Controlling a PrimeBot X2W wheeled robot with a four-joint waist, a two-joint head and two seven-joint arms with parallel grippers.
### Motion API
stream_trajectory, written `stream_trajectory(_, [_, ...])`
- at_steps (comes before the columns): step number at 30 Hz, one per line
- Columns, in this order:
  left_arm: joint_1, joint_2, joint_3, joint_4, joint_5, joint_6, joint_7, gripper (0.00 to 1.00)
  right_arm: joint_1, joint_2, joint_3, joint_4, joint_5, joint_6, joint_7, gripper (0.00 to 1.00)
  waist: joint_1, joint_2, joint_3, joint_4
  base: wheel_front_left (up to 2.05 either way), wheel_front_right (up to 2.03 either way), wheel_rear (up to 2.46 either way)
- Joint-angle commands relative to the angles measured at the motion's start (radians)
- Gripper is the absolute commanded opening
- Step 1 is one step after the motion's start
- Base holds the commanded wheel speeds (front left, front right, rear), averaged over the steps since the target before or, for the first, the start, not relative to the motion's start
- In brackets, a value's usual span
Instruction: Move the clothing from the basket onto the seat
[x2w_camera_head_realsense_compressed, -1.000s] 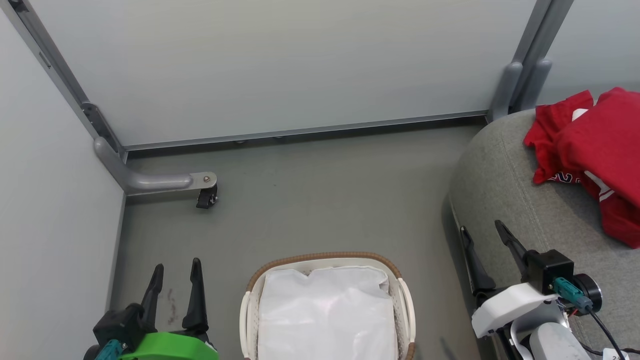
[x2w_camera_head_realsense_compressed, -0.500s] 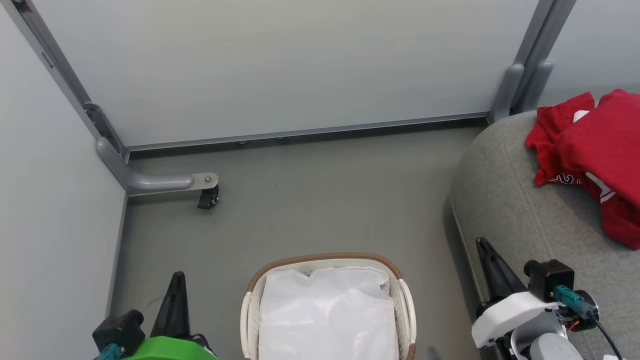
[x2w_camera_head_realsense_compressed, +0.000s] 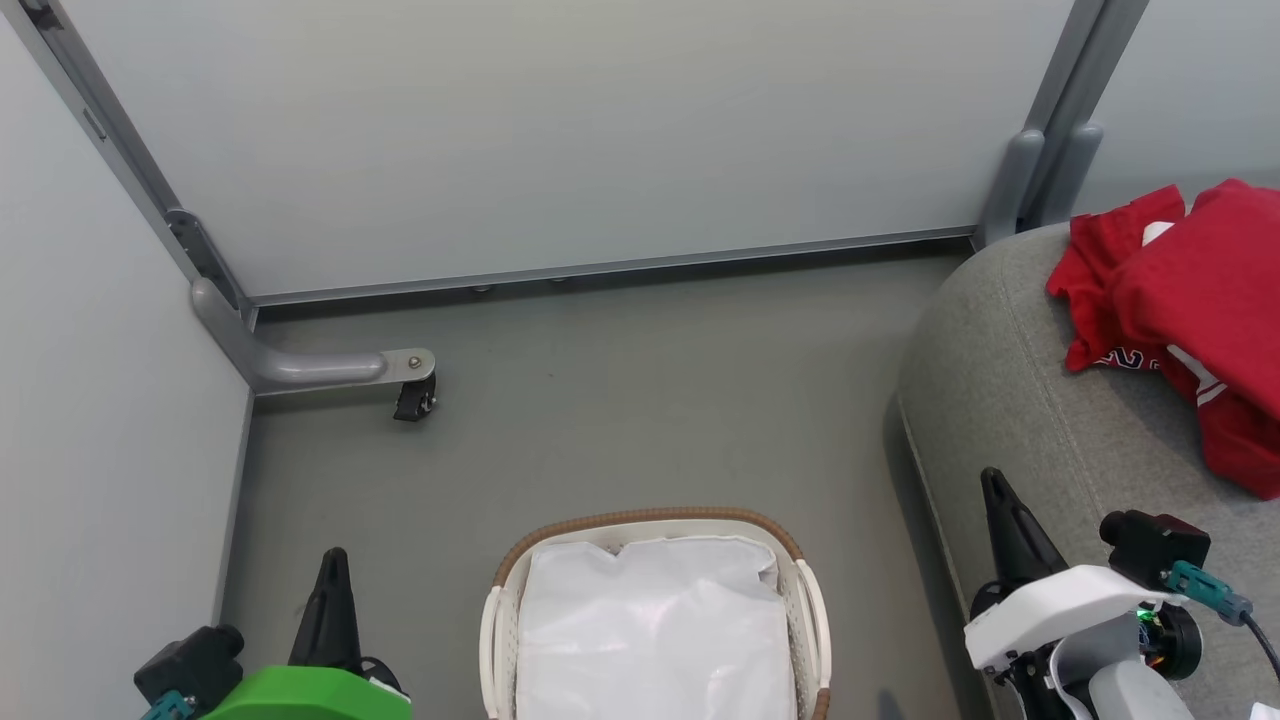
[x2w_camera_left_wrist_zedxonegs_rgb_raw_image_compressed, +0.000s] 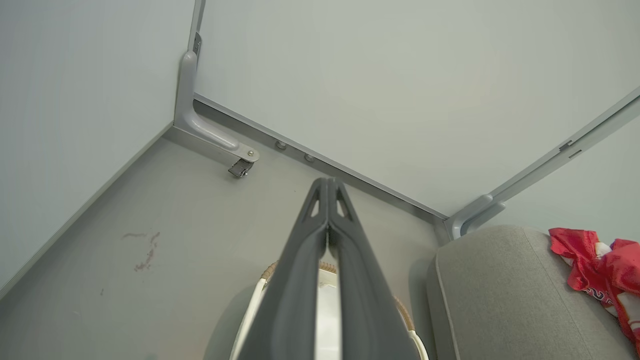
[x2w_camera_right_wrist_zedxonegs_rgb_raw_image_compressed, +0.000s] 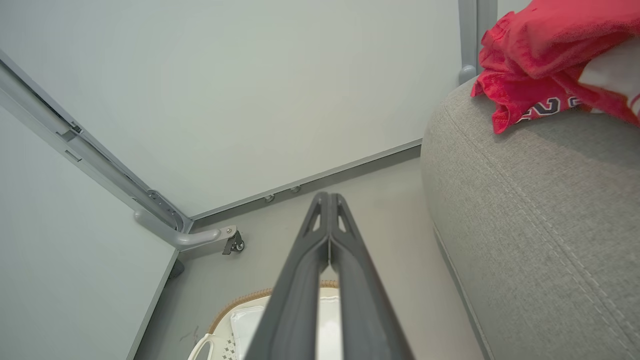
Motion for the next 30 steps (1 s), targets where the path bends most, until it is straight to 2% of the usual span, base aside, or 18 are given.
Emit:
stream_trajectory(1, [-0.032,0.010,0.010,-0.017,-0.044,-0.002,0.009,0.00,-0.009,-0.005,-0.008,-0.019,0.047,0.000,0.009,0.00,0.0000,0.0000,0.000,0.000,0.00,0.00,0.00])
stream_trajectory(30, [-0.069,0.018,0.057,-0.038,-0.403,-0.005,0.110,0.00,-0.004,-0.008,-0.053,-0.050,0.462,-0.001,0.115,0.00,0.0000,0.0000,-0.009,-0.008,0.00,0.00,0.00])
